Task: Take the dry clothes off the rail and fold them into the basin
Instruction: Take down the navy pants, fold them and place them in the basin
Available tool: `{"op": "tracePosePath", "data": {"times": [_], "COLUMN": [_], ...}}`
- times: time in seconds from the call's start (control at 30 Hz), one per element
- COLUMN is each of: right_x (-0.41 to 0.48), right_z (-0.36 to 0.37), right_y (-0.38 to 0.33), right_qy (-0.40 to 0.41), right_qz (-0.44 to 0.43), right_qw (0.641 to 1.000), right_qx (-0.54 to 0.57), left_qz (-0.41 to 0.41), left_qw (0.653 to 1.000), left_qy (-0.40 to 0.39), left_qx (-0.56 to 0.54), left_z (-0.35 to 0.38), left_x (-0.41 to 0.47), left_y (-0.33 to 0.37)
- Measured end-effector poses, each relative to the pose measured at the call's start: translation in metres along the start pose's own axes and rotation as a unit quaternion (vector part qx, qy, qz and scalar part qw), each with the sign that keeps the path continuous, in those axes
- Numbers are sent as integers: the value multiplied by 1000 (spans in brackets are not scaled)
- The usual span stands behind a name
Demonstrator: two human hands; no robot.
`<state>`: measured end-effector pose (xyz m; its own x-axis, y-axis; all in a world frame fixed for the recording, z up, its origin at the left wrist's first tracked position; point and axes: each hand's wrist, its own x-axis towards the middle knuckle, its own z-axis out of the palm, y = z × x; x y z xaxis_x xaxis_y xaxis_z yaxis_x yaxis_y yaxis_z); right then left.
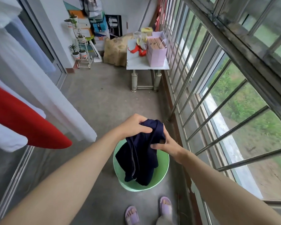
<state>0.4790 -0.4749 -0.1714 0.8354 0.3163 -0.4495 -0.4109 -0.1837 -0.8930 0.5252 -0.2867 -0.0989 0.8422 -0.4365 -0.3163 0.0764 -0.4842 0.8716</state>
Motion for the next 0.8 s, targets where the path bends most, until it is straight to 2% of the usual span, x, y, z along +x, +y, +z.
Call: {"op": "tracePosePath", "data": {"times": [0.07, 0.13, 0.17, 0.23, 0.27, 0.33, 0.4, 0.5, 0.63, 0.8], "right_x": [1, 2, 3, 5, 7, 8, 6, 8, 5, 1], "right_z": [1, 0, 2, 5, 5, 4, 0, -10, -17, -22], "right_y": [2, -3, -9, -19, -24, -32, -38, -42, -48, -64], "right_qy": [15, -3, -13, 13, 42, 92, 132, 144, 92, 110], "right_qz": [21, 41, 59, 51, 22, -52, -125, -169, -194, -176], "right_qw": [999, 997, 997, 997, 990, 956, 923, 909, 902, 933], "right_qx": [34, 71, 53, -55, -136, -273, -338, -353, -374, -295], "left_qz": [0, -4, -8, -13, -15, -28, -42, -59, -80, -93], "left_qw": [1000, 998, 996, 991, 989, 986, 980, 972, 966, 968], "left_qy": [7, 31, 47, 74, 86, 112, 140, 171, 173, 154], "left_qx": [11, 52, 78, 114, 121, 124, 134, 151, 172, 173], "left_z": [-8, -15, -17, -19, -18, -18, -20, -22, -25, -20], "left_x": [0, 1, 2, 3, 4, 6, 8, 10, 14, 17], "left_y": [0, -4, -5, -5, -4, 1, 5, 5, 5, 13]}}
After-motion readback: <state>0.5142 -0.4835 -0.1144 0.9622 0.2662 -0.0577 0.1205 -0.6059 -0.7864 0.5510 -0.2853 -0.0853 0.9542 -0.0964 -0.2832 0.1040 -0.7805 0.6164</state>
